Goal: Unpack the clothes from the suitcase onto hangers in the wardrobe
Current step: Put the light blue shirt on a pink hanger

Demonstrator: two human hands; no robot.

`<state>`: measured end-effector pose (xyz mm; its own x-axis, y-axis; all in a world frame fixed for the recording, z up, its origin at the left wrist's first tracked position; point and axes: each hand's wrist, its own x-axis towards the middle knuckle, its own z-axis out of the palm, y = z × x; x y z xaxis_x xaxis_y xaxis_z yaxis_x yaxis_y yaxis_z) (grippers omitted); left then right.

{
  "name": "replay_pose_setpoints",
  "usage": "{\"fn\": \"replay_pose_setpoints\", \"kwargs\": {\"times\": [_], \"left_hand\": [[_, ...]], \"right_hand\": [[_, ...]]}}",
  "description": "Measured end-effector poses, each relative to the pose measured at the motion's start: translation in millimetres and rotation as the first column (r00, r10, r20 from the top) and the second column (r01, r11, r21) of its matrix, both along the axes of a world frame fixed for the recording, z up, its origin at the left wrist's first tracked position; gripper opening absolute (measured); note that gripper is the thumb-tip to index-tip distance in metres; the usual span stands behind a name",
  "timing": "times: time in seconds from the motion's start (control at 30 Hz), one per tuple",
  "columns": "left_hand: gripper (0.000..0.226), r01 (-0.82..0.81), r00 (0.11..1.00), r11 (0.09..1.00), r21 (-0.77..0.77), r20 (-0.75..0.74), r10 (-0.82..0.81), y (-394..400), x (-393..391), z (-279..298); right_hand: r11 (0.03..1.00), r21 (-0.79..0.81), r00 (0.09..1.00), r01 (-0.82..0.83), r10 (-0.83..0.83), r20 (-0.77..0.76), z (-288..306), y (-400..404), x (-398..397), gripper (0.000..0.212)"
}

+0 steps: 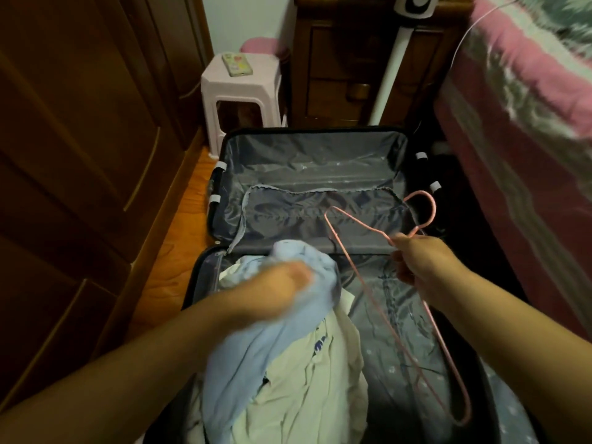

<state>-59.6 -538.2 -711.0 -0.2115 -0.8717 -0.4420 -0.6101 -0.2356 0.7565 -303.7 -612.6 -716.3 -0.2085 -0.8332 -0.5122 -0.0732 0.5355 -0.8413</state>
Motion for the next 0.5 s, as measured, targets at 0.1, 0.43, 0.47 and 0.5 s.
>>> {"fn": "replay_pose_setpoints", "kwargs": {"times": [0.1, 0.43, 0.47, 0.5], "left_hand": [[0.029, 0.734, 0.647, 0.620, 0.277, -0.007, -0.763, 53.5, -25.3, 16.1], [0.077, 0.105, 0.819, 0.992, -0.068, 0.572, -0.048, 14.8, -1.6, -82.8], [0.087, 0.124, 0.808, 0.992, -0.037, 0.584, -0.079, 16.6, -5.7, -88.4], [0.093, 0.169, 0.798, 0.984, -0.054, 0.593, -0.105, 22.6, -12.0, -92.5]], "right_hand": [[1.000, -0.023, 1.000, 0.015, -0.016, -0.025, 10.8, -1.0, 1.0, 0.021], [0.996, 0.000, 0.962, -0.093, 0.090, -0.257, -1.8, 24.9, -22.7, 0.027], [0.995, 0.003, 0.961, -0.098, 0.096, -0.259, -0.3, 29.4, -25.3, 0.026], [0.994, -0.002, 0.960, -0.106, 0.102, -0.260, -0.6, 31.6, -27.5, 0.026]]}}
